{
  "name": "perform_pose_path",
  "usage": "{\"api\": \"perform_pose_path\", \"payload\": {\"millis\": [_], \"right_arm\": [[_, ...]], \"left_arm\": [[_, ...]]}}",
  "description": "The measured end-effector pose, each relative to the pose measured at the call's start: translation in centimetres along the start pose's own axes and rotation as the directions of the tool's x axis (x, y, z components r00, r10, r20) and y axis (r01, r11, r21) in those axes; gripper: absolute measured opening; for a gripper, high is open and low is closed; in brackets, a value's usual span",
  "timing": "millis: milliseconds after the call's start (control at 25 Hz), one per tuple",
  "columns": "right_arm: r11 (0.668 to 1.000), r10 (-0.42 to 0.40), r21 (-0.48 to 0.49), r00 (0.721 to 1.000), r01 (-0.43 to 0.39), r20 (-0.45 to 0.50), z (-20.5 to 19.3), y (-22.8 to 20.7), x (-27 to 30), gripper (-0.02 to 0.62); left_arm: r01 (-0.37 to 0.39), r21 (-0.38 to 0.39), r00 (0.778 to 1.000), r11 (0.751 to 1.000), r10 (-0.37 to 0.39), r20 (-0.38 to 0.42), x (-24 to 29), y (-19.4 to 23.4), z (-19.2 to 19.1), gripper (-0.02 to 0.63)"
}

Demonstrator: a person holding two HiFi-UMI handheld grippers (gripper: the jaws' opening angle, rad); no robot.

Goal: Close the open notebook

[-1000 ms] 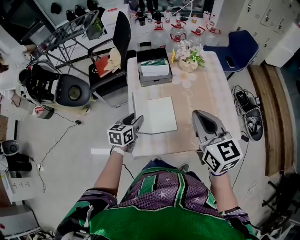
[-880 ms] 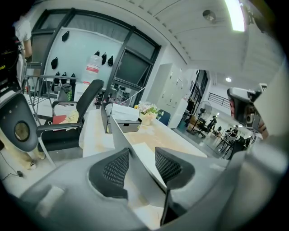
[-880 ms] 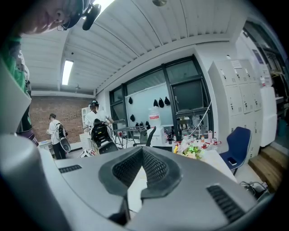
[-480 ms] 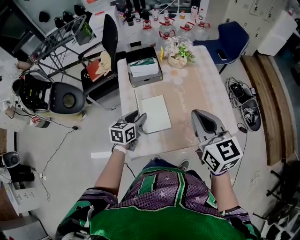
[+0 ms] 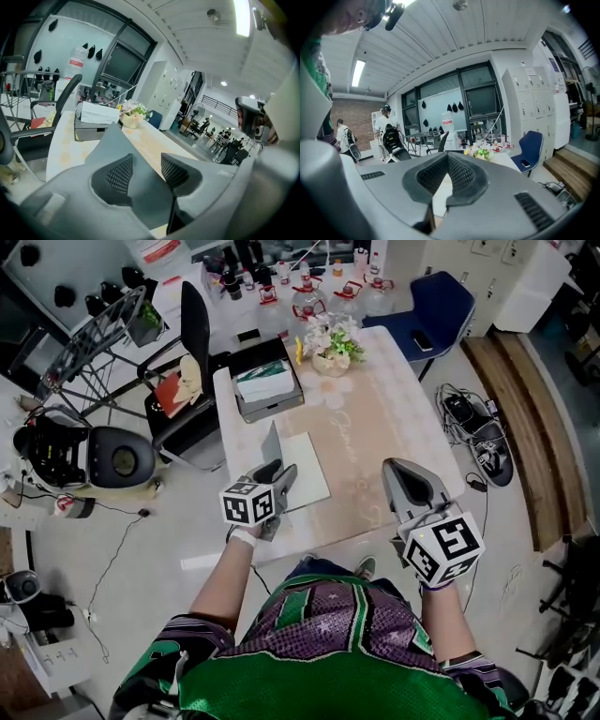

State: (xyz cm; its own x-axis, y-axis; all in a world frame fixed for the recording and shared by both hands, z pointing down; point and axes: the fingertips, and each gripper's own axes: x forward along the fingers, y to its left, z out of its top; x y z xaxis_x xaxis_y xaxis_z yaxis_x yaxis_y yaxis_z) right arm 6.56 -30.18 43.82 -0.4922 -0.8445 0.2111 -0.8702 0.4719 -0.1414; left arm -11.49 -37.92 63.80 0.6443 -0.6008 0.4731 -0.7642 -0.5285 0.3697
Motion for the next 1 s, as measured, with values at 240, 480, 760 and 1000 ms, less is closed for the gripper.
{"api": "perform_pose_path", "payload": {"millis": [240, 480, 760, 1000], "right_arm": [[0.999, -0.039, 0.015, 0.999, 0.039, 0.014, 0.1, -0.5, -0.5, 0.002], [0.999, -0.044, 0.026, 0.999, 0.043, 0.028, 0.2, -0.9, -0.9, 0.002], [1.0, 0.015, 0.0, 0.999, -0.015, 0.051, 1.9, 0.1, -1.1, 0.002], [0.999, 0.052, -0.002, 0.997, -0.052, 0.049, 1.7, -1.4, -1.6, 0.002]], "left_arm": [[0.07, 0.034, 0.997, 0.997, -0.071, 0.014, 0.8, -2.0, 1.7, 0.189], [0.064, 0.061, 0.998, 0.996, -0.065, 0.018, 0.6, -2.3, 2.4, 0.189], [0.01, 0.053, 0.995, 0.999, -0.016, 0.095, -3.0, -3.1, 3.5, 0.189], [-0.053, 0.029, 0.987, 0.998, 0.047, 0.154, -5.2, -4.2, 3.2, 0.189]]}}
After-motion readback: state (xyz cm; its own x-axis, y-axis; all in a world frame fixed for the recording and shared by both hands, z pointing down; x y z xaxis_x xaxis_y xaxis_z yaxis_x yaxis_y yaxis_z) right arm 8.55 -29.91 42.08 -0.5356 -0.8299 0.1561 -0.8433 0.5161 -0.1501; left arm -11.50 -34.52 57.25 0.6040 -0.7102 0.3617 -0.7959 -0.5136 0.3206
